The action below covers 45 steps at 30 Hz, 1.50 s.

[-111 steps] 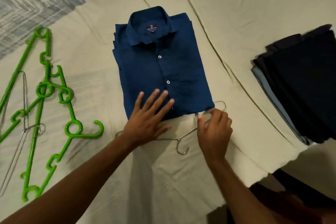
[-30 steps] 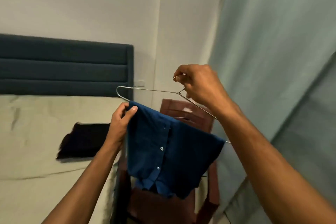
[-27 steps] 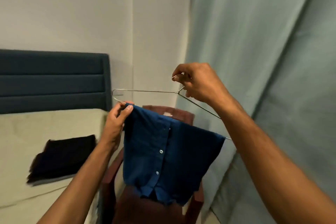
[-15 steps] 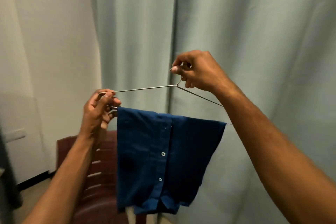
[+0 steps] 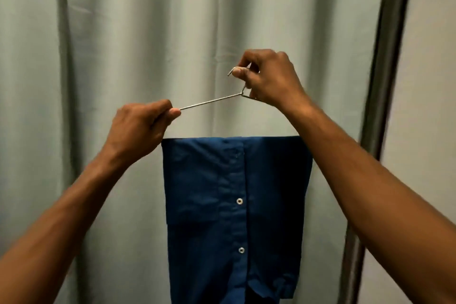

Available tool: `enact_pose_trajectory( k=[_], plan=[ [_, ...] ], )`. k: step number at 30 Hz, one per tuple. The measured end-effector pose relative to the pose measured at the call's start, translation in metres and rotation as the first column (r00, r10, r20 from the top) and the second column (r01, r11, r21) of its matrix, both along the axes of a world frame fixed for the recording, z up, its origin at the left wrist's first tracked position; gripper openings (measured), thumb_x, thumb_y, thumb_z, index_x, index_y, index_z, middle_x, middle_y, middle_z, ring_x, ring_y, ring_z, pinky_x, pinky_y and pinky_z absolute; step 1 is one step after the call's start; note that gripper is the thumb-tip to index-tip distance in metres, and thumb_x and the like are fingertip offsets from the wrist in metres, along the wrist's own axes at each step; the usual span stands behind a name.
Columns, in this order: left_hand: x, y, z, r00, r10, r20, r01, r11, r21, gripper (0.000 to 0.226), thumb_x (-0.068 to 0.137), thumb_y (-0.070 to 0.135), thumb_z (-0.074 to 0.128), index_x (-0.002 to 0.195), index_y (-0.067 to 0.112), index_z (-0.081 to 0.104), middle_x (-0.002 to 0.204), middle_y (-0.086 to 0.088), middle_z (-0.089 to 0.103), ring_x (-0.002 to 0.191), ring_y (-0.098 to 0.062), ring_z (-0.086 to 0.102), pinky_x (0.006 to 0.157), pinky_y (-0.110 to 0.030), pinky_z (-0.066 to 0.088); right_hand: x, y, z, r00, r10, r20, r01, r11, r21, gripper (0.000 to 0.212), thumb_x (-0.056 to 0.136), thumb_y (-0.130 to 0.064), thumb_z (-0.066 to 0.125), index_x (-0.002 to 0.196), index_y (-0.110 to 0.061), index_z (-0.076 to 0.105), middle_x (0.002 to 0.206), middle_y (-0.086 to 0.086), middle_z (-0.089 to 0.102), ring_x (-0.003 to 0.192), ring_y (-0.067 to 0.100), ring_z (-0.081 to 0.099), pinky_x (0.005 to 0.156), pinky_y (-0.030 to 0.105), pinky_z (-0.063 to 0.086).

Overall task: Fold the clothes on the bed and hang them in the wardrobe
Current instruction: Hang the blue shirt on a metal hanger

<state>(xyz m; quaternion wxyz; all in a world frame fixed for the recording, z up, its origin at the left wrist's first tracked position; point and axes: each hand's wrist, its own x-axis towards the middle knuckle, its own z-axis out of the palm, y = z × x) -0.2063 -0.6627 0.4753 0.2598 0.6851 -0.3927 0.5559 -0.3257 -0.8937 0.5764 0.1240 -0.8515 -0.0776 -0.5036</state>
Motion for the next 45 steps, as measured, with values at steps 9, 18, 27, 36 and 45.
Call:
enact_pose_trajectory(
  k=[9,18,27,36,45],
  plan=[
    [-0.019,-0.199,0.028,0.95,-0.31,0.033,0.312,0.945,-0.096,0.048,0.1,0.049,0.041,0.074,0.012,0.057,0.054,-0.006,0.055,0.049,-0.034,0.053,0.05,-0.039,0.046,-0.12,-0.183,-0.017,0.791,-0.607,-0.071,0.59,0.789,-0.175,0.042,0.099,-0.052,0.047,0.128,-0.024,0.058,0.128,0.001,0.063,0.121,0.027,0.055,0.099,0.045,0.041],
    [-0.055,-0.38,0.057,0.812,-0.583,0.036,0.581,0.802,-0.139,0.049,0.098,0.05,0.043,0.071,0.013,0.06,0.051,-0.001,0.05,0.046,-0.028,0.05,0.049,-0.036,0.042,-0.221,-0.329,-0.031,0.616,-0.786,0.044,0.718,0.584,0.378,0.071,0.1,-0.041,0.054,0.157,-0.017,0.019,0.161,0.011,0.025,0.144,0.034,0.03,0.113,0.047,0.031],
    [-0.128,-0.567,0.11,0.651,-0.755,-0.075,0.745,0.655,-0.126,0.047,0.096,0.053,0.053,0.072,0.014,0.065,0.058,0.001,0.059,0.062,-0.029,0.059,0.057,-0.035,0.044,-0.299,-0.445,-0.05,0.775,-0.619,0.126,0.242,0.475,0.846,0.06,0.088,-0.057,0.061,0.133,-0.02,0.05,0.127,0.003,0.064,0.109,0.02,0.064,0.09,0.04,0.055],
    [-0.257,-0.739,0.15,0.262,-0.846,-0.465,0.909,0.378,-0.175,0.04,0.093,0.044,0.067,0.072,0.01,0.068,0.069,0.002,0.064,0.07,-0.016,0.059,0.062,-0.028,0.045,-0.4,-0.587,-0.051,0.727,-0.623,0.289,0.077,0.493,0.867,0.022,0.094,-0.027,0.069,0.11,-0.014,0.065,0.103,0.007,0.074,0.088,0.022,0.072,0.069,0.033,0.058],
    [-0.36,-0.892,0.209,-0.208,-0.61,-0.765,0.915,0.156,-0.373,0.016,0.094,0.02,0.056,0.083,0.009,0.058,0.066,0.0,0.032,0.058,-0.012,0.028,0.057,-0.026,0.033,-0.51,-0.77,0.015,0.62,-0.729,0.29,0.179,0.491,0.852,0.029,0.091,-0.031,0.072,0.113,-0.014,0.062,0.109,0.009,0.07,0.095,0.027,0.069,0.084,0.043,0.059]
  ],
)
